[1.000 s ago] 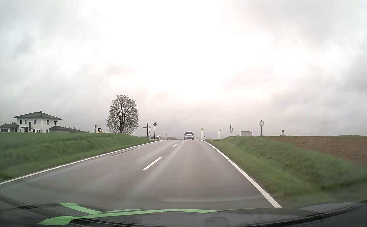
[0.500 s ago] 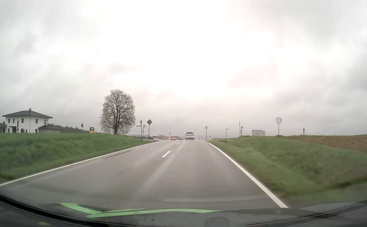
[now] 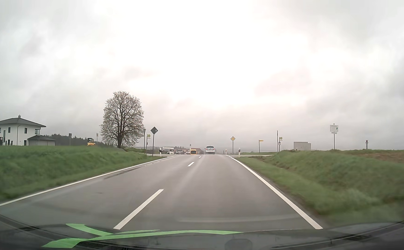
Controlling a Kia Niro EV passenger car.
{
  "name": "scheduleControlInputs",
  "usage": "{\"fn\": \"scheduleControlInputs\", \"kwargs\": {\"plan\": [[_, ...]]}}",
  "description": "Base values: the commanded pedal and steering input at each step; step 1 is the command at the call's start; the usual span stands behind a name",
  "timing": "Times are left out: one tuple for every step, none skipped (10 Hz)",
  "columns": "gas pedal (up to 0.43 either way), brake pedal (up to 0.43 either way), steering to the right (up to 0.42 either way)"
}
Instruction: Follow the waypoints while adhering to traffic rules and regulations
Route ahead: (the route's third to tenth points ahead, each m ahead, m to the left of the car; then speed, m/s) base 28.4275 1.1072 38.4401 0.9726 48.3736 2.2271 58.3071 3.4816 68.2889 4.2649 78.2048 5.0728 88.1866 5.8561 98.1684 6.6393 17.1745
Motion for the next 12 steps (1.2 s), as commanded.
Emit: {"fn": "scheduleControlInputs", "kwargs": {"plan": [[0.098, 0.0, -0.003], [0.079, 0.0, -0.002], [0.067, 0.0, -0.002], [0.059, 0.0, -0.001], [0.059, 0.0, -0.001], [0.059, 0.0, 0.0], [0.059, 0.0, 0.0], [0.047, 0.0, 0.0], [0.039, 0.0, 0.0], [0.039, 0.0, 0.0], [0.039, 0.0, 0.0], [0.039, 0.0, 0.0]]}}
